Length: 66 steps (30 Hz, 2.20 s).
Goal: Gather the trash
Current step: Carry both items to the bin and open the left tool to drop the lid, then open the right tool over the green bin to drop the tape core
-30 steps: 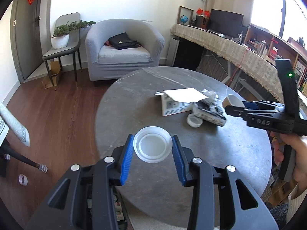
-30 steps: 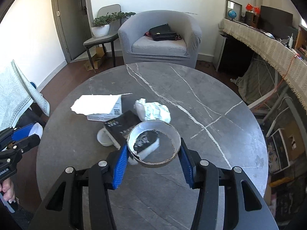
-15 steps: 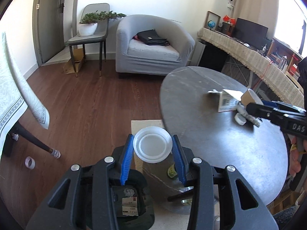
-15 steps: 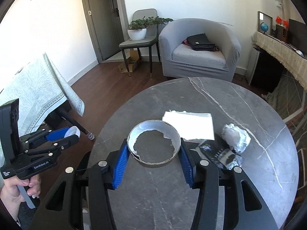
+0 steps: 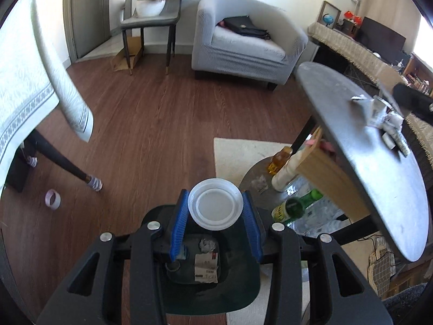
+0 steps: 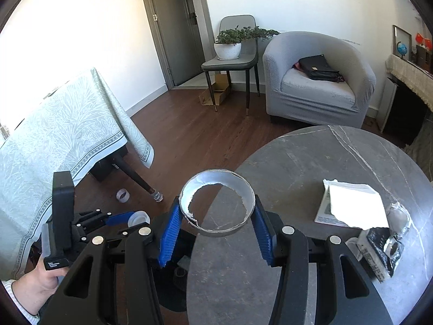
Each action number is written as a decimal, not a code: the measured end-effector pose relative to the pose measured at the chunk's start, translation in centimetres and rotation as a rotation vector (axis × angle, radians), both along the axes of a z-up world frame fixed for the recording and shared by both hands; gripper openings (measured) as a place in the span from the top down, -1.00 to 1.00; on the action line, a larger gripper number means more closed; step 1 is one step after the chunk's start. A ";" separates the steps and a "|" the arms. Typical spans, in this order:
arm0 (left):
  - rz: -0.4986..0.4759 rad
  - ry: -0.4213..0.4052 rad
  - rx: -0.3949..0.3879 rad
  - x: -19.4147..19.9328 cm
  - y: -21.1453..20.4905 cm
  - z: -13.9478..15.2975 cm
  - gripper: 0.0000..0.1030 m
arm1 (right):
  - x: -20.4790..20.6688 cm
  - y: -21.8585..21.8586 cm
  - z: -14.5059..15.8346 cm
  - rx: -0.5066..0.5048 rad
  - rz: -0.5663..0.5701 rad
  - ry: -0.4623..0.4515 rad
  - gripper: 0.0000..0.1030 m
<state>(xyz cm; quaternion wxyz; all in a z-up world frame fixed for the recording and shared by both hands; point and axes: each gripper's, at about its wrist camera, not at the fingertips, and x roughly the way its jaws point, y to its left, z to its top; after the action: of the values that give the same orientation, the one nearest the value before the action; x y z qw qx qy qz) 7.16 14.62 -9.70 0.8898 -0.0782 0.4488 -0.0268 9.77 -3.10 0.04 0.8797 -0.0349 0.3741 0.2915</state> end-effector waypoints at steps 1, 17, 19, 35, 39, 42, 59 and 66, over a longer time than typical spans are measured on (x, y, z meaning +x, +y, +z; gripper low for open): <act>0.002 0.013 0.007 -0.1 0.4 -0.5 0.18 | 0.2 0.4 -0.1 -0.001 0.006 0.003 0.01; -0.005 0.188 0.018 -0.8 3.2 -5.6 0.02 | 0.0 6.5 -1.9 -0.009 0.096 0.034 0.01; -0.002 0.183 0.014 -1.0 3.6 -5.4 0.02 | -0.2 7.4 -2.4 -0.022 0.112 0.041 0.01; 0.062 0.013 -0.018 -2.4 6.3 0.6 0.40 | -0.4 12.9 -9.0 -0.139 0.179 0.159 0.01; 0.066 -0.021 -0.024 -2.7 6.3 2.1 0.44 | -0.5 14.0 -10.9 -0.175 0.202 0.189 0.01; 0.070 -0.048 -0.021 -2.9 6.2 3.1 0.48 | -0.7 14.5 -12.5 -0.203 0.214 0.217 0.02; 0.060 -0.151 -0.013 -4.0 5.2 7.2 0.62 | -2.4 16.0 -22.1 -0.375 0.266 0.395 0.01; 0.053 -0.173 -0.024 -4.1 5.0 8.1 0.62 | -3.1 15.6 -24.9 -0.438 0.272 0.429 0.01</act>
<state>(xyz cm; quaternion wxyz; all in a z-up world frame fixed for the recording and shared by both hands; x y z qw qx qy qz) 3.05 19.64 -1.61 0.9246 -0.0979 0.3678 -0.0151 6.67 12.51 -24.86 0.7055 -0.2106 0.5965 0.3194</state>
